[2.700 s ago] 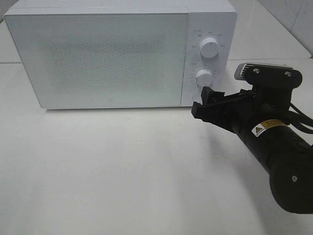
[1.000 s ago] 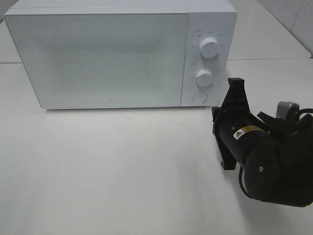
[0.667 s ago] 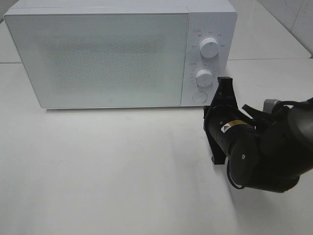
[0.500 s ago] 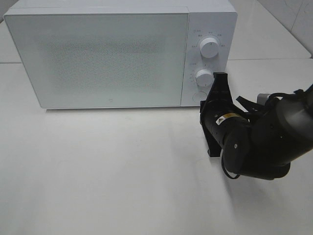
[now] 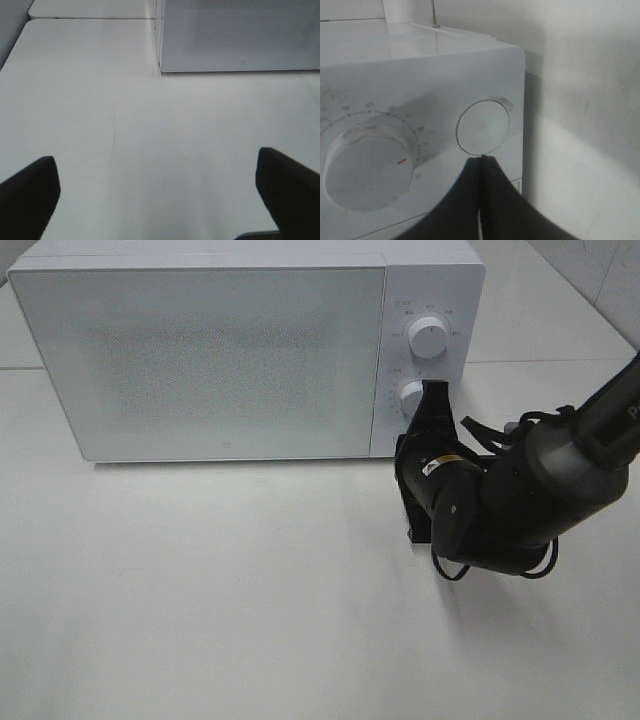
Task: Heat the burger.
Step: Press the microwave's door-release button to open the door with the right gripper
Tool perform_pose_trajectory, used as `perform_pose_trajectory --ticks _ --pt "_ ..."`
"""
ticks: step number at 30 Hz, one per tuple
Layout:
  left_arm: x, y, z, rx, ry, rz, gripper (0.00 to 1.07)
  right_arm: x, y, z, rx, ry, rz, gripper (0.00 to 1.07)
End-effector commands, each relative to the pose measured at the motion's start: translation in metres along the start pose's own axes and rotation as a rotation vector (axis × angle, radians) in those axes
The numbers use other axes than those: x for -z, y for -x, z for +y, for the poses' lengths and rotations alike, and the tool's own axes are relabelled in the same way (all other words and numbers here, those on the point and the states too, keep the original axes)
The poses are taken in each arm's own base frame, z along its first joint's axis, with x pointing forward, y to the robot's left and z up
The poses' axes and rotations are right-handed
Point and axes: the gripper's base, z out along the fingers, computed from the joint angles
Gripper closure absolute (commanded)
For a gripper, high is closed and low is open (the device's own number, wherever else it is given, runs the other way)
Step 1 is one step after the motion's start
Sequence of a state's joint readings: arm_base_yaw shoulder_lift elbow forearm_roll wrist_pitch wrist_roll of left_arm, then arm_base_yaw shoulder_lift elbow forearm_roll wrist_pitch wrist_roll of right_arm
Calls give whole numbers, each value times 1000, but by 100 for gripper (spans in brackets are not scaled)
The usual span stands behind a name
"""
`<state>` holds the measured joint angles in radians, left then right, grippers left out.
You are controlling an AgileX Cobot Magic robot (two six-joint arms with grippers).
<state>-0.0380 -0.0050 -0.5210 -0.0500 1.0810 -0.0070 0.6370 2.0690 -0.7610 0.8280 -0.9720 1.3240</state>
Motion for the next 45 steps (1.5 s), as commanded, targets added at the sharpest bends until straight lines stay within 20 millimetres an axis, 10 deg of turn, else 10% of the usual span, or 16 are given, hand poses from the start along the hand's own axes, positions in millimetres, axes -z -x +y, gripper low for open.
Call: perform_pose_trajectory --ticks 1,45 --pt "0 -1 0 2 -5 -13 7 -10 0 5 -7 4 -3 107" --pt "0 -1 0 2 -4 -8 7 -53 -7 23 3 221 -113 107"
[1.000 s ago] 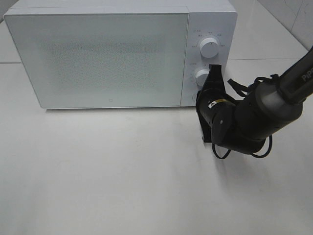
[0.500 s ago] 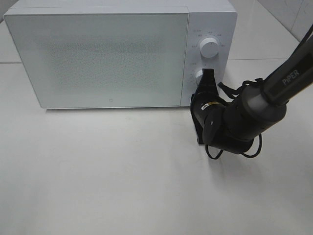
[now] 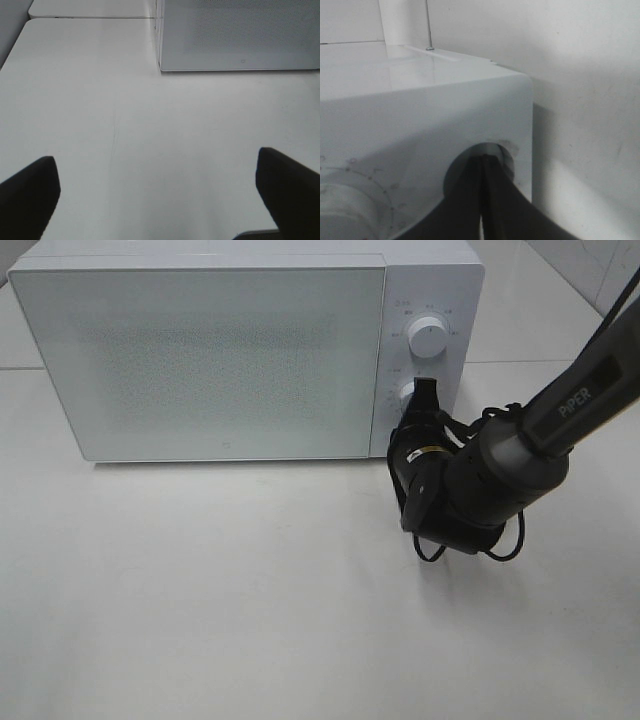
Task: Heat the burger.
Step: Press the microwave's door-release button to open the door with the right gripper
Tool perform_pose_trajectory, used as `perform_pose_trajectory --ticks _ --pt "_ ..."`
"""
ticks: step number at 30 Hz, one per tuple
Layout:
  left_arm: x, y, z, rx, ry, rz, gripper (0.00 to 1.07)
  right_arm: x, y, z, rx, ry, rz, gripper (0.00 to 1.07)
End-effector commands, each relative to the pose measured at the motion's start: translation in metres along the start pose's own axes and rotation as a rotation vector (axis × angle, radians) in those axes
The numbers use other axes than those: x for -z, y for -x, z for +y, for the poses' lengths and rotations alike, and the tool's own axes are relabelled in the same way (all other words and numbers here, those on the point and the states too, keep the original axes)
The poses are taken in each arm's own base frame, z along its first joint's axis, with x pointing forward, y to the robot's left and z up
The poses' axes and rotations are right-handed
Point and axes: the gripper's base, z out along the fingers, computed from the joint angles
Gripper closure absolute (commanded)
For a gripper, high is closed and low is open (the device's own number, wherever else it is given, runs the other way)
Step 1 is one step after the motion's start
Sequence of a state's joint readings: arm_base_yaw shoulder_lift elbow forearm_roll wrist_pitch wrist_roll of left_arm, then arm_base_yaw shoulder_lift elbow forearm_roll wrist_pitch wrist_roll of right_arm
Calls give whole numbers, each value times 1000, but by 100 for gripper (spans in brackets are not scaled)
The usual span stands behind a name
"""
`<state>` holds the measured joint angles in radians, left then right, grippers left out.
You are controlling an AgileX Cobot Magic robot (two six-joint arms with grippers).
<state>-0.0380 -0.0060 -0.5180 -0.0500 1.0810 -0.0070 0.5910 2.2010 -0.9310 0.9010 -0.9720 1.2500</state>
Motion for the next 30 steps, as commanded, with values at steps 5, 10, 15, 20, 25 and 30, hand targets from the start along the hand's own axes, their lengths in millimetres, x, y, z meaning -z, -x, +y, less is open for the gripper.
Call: perform_pose_trajectory --ticks 5,10,15,20,25,30 --pt "0 0 0 2 -5 -10 7 -17 -7 40 23 264 -25 107" --pt "0 0 0 2 -5 -10 7 -18 -7 40 30 257 -24 107" --pt "0 0 0 2 -5 -10 7 -17 -8 39 32 238 -16 107" --pt "0 0 0 2 -5 -10 7 -12 -6 40 42 209 -3 107" --pt "0 0 0 2 -5 -10 7 -5 -3 39 55 149 20 107" --pt "0 0 0 2 -5 -10 7 4 2 38 63 85 46 107"
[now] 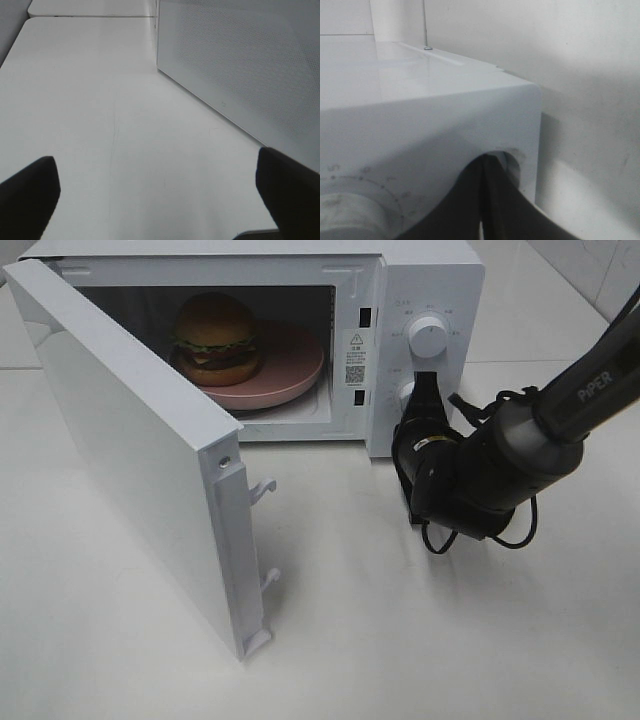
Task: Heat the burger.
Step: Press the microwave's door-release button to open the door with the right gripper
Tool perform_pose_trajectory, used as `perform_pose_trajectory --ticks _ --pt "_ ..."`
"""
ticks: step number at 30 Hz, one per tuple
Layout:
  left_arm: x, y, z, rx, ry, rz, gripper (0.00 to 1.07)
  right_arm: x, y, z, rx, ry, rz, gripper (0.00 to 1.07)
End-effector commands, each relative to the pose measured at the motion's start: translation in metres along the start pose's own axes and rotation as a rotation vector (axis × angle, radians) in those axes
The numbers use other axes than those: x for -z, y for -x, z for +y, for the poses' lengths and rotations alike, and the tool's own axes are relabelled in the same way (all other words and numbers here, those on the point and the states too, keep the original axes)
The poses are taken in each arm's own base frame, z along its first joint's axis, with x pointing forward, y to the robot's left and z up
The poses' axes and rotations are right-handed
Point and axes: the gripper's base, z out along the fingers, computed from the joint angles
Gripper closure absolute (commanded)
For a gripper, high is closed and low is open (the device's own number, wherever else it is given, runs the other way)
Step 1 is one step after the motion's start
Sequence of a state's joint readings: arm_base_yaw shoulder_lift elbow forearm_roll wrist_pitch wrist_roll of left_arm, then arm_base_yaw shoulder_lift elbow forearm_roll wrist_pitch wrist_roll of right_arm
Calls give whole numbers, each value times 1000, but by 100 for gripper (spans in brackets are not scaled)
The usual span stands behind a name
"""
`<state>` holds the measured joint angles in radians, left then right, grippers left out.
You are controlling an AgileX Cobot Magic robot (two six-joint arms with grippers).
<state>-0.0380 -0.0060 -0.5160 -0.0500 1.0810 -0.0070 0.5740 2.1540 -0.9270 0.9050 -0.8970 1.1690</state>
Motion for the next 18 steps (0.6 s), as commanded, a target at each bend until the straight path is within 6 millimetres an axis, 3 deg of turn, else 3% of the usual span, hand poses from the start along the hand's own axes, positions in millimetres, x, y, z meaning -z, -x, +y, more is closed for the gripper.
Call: perform_pose_trajectory --ticks 1,15,18 --pt "1 0 0 2 -5 -12 7 3 0 27 19 125 26 107" --pt "1 0 0 2 -5 -12 7 24 6 20 156 -57 117 107" --pt "1 0 0 2 -5 -12 7 37 11 20 235 -104 155 107"
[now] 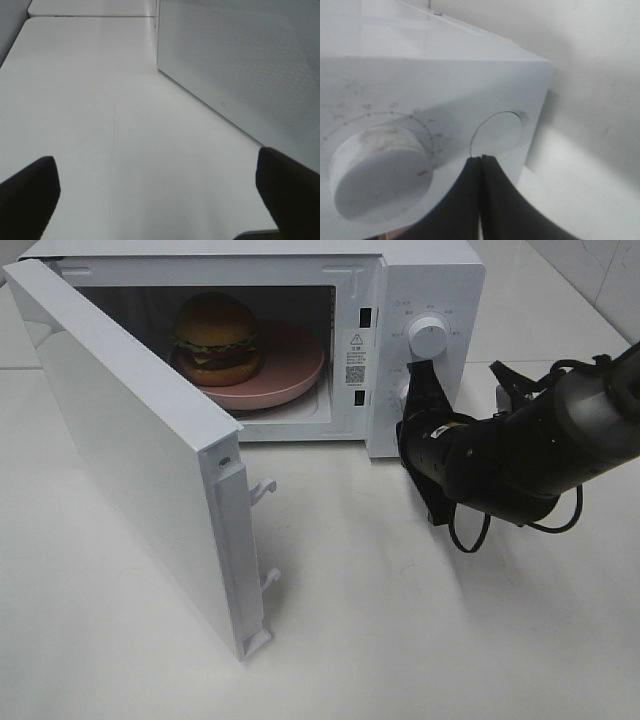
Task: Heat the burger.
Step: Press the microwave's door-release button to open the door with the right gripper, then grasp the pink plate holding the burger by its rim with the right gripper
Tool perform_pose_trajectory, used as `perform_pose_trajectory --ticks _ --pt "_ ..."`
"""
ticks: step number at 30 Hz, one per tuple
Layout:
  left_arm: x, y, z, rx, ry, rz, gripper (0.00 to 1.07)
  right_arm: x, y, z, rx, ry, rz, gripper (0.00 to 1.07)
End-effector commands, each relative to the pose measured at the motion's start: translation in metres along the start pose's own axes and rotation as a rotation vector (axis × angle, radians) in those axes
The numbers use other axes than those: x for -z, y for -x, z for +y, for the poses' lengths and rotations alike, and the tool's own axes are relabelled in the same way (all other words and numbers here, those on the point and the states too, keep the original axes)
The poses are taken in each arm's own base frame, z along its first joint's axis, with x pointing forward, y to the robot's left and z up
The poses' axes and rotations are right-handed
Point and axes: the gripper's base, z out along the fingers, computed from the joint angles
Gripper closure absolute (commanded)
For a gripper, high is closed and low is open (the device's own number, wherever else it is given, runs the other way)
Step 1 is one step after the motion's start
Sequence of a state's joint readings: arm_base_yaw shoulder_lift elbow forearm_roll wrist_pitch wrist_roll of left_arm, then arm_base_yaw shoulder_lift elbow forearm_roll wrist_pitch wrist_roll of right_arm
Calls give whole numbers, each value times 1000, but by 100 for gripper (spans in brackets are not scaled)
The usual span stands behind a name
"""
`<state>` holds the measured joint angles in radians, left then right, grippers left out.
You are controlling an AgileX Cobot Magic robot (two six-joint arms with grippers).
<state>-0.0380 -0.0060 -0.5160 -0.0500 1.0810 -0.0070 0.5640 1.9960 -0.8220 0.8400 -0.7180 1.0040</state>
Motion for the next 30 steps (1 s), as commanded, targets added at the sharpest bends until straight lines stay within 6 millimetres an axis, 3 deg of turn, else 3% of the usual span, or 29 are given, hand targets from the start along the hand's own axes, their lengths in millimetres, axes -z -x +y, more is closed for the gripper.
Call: perform_pose_trajectory --ticks 1,9,17,30 --pt "1 0 0 2 -5 -12 7 8 2 4 60 -11 28 107" --pt "1 0 0 2 -5 -12 7 33 9 8 259 -47 102 107" --pt "1 0 0 2 -5 -12 7 63 7 26 652 -51 291 107" --pt "1 0 0 2 -5 -12 7 89 0 29 1039 -14 541 107"
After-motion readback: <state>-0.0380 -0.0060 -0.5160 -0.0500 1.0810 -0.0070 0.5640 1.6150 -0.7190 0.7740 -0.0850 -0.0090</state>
